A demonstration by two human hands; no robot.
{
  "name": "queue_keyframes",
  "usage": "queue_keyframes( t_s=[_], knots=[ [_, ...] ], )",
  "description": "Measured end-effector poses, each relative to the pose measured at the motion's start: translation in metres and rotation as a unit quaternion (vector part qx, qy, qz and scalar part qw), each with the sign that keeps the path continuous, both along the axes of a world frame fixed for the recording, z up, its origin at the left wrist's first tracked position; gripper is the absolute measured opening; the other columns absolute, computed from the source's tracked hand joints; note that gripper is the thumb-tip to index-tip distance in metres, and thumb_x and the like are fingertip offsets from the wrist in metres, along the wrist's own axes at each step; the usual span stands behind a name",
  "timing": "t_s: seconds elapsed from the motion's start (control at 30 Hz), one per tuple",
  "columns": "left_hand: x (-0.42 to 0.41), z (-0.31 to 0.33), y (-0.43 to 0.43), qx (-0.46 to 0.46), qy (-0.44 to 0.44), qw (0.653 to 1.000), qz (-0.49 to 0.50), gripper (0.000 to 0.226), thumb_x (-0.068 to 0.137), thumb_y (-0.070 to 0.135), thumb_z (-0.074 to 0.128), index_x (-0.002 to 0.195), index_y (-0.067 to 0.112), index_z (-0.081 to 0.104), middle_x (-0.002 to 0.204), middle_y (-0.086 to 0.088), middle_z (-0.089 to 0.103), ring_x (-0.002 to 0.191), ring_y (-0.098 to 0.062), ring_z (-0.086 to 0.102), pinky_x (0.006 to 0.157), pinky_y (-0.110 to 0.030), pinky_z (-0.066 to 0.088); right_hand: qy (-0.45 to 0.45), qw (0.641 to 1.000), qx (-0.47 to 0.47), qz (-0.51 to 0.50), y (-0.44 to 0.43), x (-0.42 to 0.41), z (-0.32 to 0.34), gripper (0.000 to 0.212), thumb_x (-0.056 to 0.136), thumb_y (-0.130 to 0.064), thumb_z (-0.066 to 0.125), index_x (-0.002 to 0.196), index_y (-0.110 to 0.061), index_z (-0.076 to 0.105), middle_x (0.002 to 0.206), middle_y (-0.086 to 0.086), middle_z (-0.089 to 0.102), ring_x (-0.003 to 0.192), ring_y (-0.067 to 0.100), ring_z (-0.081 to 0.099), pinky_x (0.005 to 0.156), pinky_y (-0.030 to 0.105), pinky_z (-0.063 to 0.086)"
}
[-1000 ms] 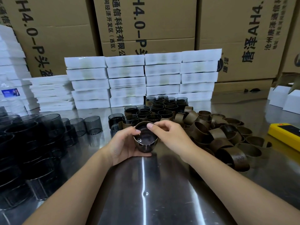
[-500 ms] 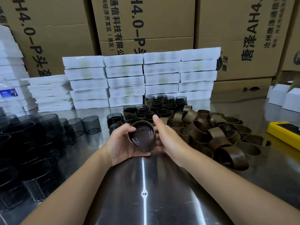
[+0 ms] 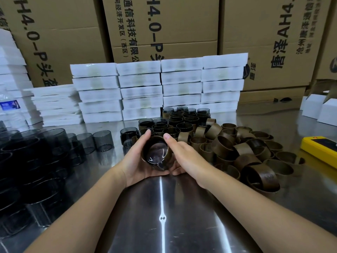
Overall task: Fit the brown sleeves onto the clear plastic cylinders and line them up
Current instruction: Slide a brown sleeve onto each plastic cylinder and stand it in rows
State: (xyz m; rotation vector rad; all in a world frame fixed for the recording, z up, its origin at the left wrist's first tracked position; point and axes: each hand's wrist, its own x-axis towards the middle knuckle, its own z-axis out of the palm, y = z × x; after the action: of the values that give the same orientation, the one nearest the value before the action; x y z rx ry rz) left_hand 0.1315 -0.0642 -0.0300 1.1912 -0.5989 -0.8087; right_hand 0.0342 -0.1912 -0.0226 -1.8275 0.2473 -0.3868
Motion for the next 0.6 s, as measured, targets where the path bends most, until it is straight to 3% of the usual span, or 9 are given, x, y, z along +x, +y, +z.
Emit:
queue_keyframes(
  t_s=[0.13,0.3,0.47,0.6],
  knots=[
    [0.0002,0.0008,-0.0021,0.02,-0.018,1.0,0.014,0.075,0.074,0.078,0.046,0.108,0.016,0.073,0.107,-0.015,0.071,0.097,-0.029,0.069,0.078,-0.044,0.056,0.001,1.0,0.002,0.004,-0.0006,-0.0033,0.0029,0.055,0.082,-0.072,0.04,0.077,-0.021,0.06,0.064,-0.005,0.064,0.054,0.009,0.062,0.061,0.029,0.056],
    [-0.0021,0.0024,-0.003,0.039,-0.028,0.998,0.036,0.071,0.083,0.074,0.038,0.108,0.017,0.073,0.109,-0.018,0.071,0.095,-0.031,0.07,0.071,-0.043,0.057,0.016,1.0,-0.006,-0.001,0.0007,-0.0051,0.0062,0.059,0.089,-0.067,0.034,0.089,-0.015,0.061,0.067,-0.003,0.064,0.053,0.009,0.06,0.056,0.027,0.052],
    [-0.0058,0.003,-0.0021,0.043,-0.025,0.997,0.054,0.064,0.09,0.065,0.037,0.106,0.015,0.073,0.107,-0.02,0.071,0.091,-0.033,0.071,0.063,-0.039,0.058,0.019,1.0,-0.01,-0.008,0.0012,-0.0067,0.0072,0.049,0.093,-0.059,0.034,0.082,-0.018,0.058,0.045,-0.016,0.058,0.041,0.0,0.055,0.05,0.022,0.049],
    [-0.0069,0.0036,-0.0023,0.046,-0.018,0.996,0.071,0.059,0.093,0.061,0.038,0.106,0.014,0.072,0.105,-0.019,0.072,0.089,-0.035,0.072,0.059,-0.039,0.058,0.024,1.0,0.004,-0.016,0.0023,-0.0066,0.0074,0.05,0.094,-0.057,0.035,0.096,-0.015,0.063,0.064,-0.008,0.062,0.045,0.003,0.057,0.05,0.022,0.048]
  ],
)
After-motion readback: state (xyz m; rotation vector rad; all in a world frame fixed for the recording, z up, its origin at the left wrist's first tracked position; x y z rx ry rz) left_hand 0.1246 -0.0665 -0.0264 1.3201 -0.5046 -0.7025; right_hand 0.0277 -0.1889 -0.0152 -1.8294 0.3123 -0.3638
